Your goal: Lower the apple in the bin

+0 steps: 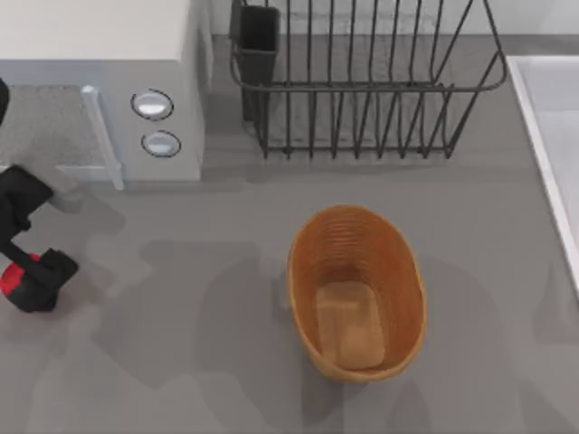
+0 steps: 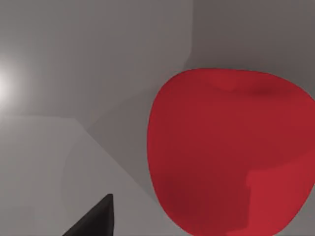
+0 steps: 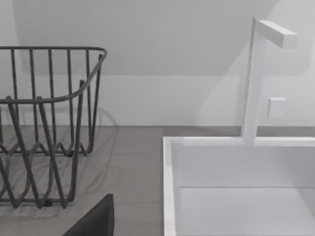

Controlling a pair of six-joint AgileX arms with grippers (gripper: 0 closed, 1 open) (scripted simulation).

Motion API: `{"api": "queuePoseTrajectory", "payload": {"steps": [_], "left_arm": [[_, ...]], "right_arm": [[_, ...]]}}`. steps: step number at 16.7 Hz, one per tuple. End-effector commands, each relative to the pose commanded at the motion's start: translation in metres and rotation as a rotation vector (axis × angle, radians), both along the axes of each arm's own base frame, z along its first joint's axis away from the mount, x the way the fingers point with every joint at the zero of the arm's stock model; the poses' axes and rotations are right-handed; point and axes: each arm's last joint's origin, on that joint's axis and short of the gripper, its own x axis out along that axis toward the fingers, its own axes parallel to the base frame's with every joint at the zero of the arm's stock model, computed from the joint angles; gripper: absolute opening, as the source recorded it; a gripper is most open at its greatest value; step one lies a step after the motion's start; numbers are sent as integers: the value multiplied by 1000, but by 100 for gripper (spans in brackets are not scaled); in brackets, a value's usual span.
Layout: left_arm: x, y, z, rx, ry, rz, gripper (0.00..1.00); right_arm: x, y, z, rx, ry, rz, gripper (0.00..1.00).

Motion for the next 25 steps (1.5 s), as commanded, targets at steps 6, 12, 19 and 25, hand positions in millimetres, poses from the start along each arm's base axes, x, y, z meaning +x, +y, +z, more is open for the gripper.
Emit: {"api": "queuePoseTrajectory", "payload": {"steps": [6,12,19,25], "left_arm": [[6,0,-43,0,3,0,100],[11,0,-48,0,-1,0,100],[11,0,-48,0,-1,0,47],[11,0,-48,0,-1,0,2]], "right_arm": [[0,0,0,0,0,0,100],[0,0,0,0,0,0,100],[0,0,0,0,0,0,100],[0,0,0,0,0,0,100]]}}
